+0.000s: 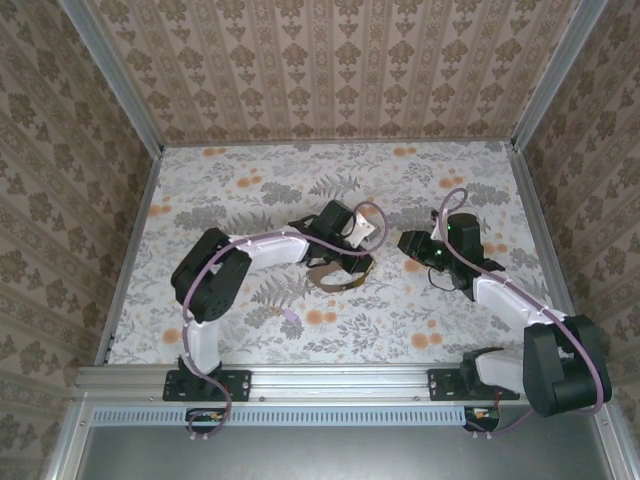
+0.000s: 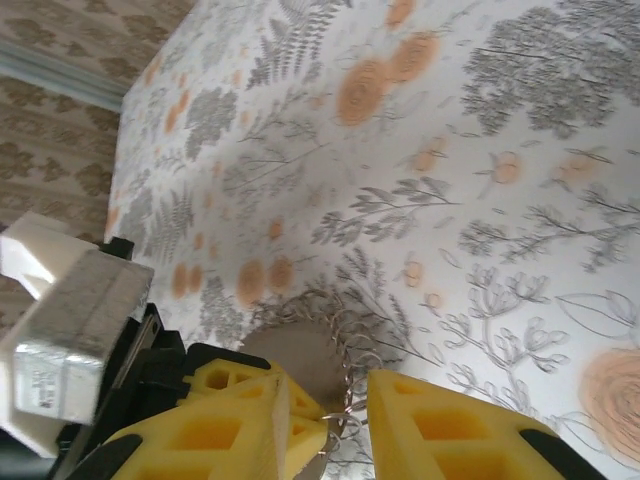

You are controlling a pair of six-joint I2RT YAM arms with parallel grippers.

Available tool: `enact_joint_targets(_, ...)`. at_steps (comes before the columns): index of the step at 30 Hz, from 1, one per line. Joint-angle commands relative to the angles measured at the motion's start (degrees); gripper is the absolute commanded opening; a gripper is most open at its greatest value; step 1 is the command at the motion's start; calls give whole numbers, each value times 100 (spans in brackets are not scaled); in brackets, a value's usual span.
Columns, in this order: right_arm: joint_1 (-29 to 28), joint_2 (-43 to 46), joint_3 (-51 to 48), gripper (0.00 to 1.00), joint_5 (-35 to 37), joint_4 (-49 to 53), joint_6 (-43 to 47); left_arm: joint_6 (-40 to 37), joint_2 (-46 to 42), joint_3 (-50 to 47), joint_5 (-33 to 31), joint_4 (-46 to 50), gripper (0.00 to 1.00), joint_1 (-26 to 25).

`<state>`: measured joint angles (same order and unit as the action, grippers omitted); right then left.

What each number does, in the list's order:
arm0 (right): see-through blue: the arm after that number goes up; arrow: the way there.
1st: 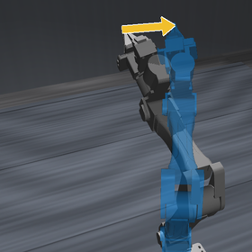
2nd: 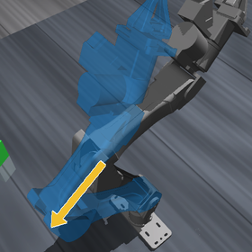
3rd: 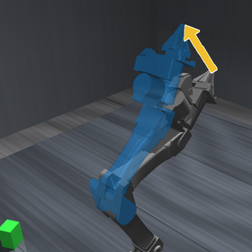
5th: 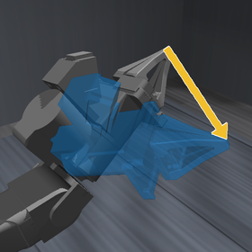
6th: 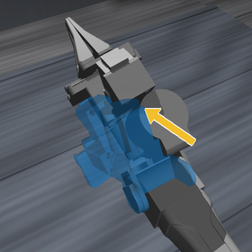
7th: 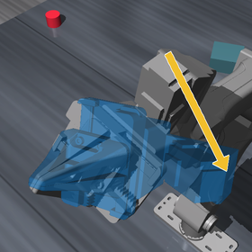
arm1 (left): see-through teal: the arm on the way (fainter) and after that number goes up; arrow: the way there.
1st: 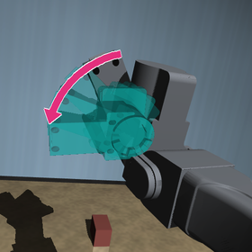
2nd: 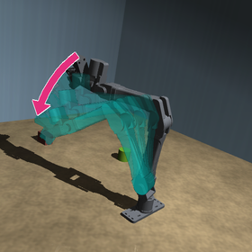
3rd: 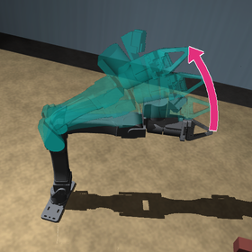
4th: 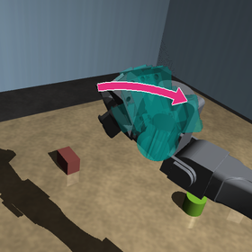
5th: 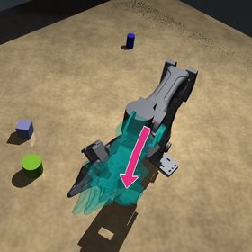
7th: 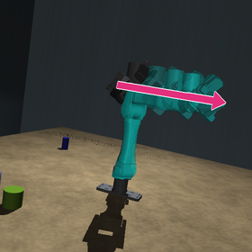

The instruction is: Put the keys on the keyring

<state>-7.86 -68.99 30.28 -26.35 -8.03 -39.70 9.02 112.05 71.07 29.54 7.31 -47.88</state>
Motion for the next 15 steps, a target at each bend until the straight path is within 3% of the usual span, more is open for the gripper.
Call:
enact_joint_targets(1,5,115,-46,29,251,278,-13,-217,154,298,-158,51,0,26)
enact_joint_targets(9,4,-122,-48,30,66,92,-18,-273,517,487,-180,166,1,30)
enact_joint_targets(15,5,-194,-40,32,2,68,14,-73,403,317,-75,-63,29,89)
